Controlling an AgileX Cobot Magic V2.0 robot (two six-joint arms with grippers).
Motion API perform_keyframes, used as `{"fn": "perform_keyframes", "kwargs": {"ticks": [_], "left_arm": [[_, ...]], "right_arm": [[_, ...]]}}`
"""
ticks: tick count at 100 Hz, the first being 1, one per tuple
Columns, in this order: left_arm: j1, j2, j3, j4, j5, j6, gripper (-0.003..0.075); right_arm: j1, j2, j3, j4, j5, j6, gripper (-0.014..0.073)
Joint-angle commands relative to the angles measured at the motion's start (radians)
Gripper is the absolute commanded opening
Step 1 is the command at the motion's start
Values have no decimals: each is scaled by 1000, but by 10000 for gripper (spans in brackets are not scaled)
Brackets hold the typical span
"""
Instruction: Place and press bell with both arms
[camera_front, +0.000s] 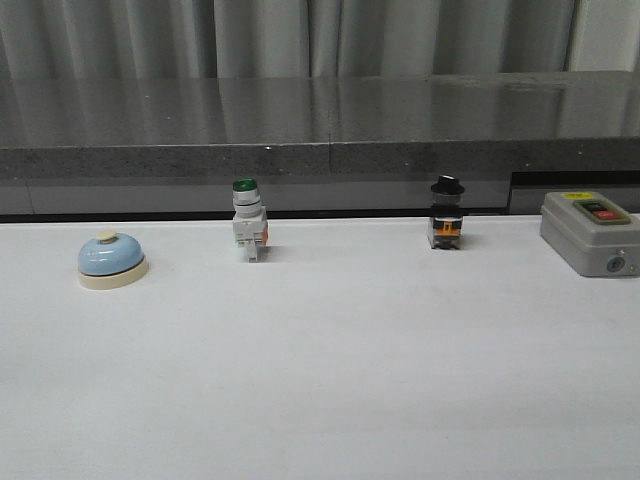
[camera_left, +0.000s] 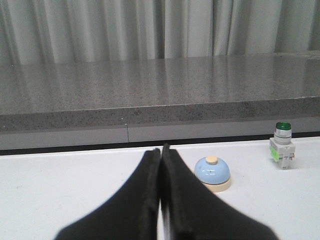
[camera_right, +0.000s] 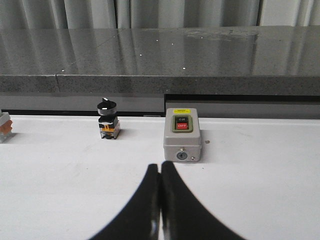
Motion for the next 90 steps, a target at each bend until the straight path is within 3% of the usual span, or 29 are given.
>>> {"fn": "perform_keyframes", "kwargs": {"ticks": [1, 34, 53, 65, 90], "left_arm": [[-9, -29, 45, -9, -84, -9, -20], [-9, -29, 45, -9, -86, -9, -20], [-9, -29, 29, -46, -153, -9, -20], [-9, -9, -31, -147, -105, -9, -20], [-9, 185, -269, -149, 61, -9, -20]], "right_arm": [[-7, -19, -14, 2, -85, -9, -60], [-7, -19, -14, 2, -85, -9, -60], [-7, -19, -14, 2, -85, -9, -60], [-7, -19, -14, 2, -85, -9, -60], [-7, -19, -14, 2, -85, -9, -60]]}}
